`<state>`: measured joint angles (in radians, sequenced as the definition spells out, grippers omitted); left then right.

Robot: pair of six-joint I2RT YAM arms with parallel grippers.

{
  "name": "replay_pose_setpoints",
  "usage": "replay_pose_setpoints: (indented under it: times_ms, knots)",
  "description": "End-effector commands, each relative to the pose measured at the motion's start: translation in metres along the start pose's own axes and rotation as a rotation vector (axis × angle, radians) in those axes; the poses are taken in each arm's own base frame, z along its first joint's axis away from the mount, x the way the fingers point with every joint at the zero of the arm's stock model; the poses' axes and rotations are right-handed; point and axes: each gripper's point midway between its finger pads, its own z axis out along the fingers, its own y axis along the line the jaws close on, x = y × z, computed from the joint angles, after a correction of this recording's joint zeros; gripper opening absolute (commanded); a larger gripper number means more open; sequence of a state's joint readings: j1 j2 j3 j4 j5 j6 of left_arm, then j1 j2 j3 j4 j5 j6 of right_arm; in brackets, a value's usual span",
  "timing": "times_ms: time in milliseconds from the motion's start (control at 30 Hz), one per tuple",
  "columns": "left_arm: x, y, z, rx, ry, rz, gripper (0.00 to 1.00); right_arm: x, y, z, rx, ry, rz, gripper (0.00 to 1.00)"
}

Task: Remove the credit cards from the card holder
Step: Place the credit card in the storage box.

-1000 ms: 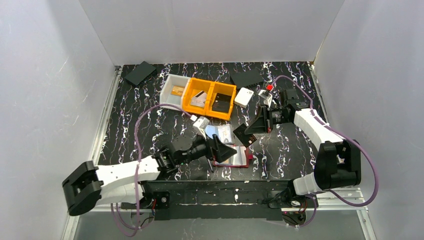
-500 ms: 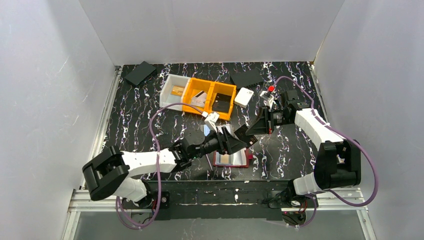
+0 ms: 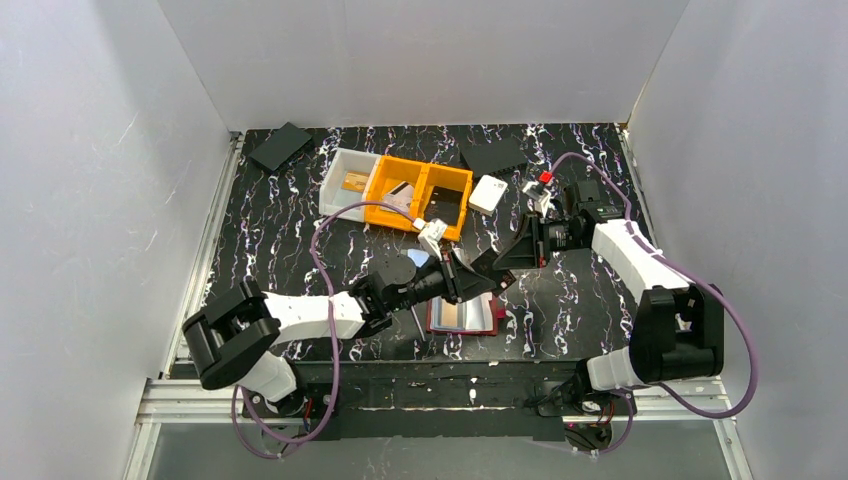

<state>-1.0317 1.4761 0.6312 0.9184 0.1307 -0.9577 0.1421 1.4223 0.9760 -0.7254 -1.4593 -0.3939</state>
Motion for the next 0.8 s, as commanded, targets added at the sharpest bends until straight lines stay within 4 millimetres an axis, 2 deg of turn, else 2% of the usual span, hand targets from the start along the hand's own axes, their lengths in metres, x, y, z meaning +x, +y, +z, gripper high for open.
replay_pose_setpoints:
  times_ms: [0, 133, 233, 367, 467, 600, 767]
  knots:
    - [-0.016, -0.010, -0.011, 0.085, 0.022, 0.036, 0.00, -0.004, 0.004, -0.001, 0.043, 0.004, -0.040, 0.35]
    - [0.001, 0.006, -0.039, 0.088, 0.226, 0.002, 0.00, -0.009, 0.004, -0.003, 0.102, 0.004, -0.100, 0.63]
    - [0.009, 0.009, -0.068, 0.105, 0.423, -0.020, 0.00, -0.011, 0.010, -0.004, 0.118, 0.010, -0.157, 0.74]
    - [0.013, 0.007, -0.109, 0.042, 0.674, 0.133, 0.00, -0.010, 0.008, -0.001, 0.133, 0.057, -0.174, 0.74]
    - [0.012, -0.011, -0.134, 0.040, 0.861, 0.157, 0.00, 0.002, 0.011, 0.012, 0.108, 0.185, -0.219, 0.73]
    - [0.008, -0.021, -0.139, 0.086, 0.991, 0.164, 0.00, 0.008, 0.020, 0.019, 0.035, 0.260, -0.259, 0.76]
    - [0.009, -0.025, -0.125, 0.114, 1.032, 0.171, 0.00, 0.003, 0.030, 0.025, -0.032, 0.240, -0.263, 0.75]
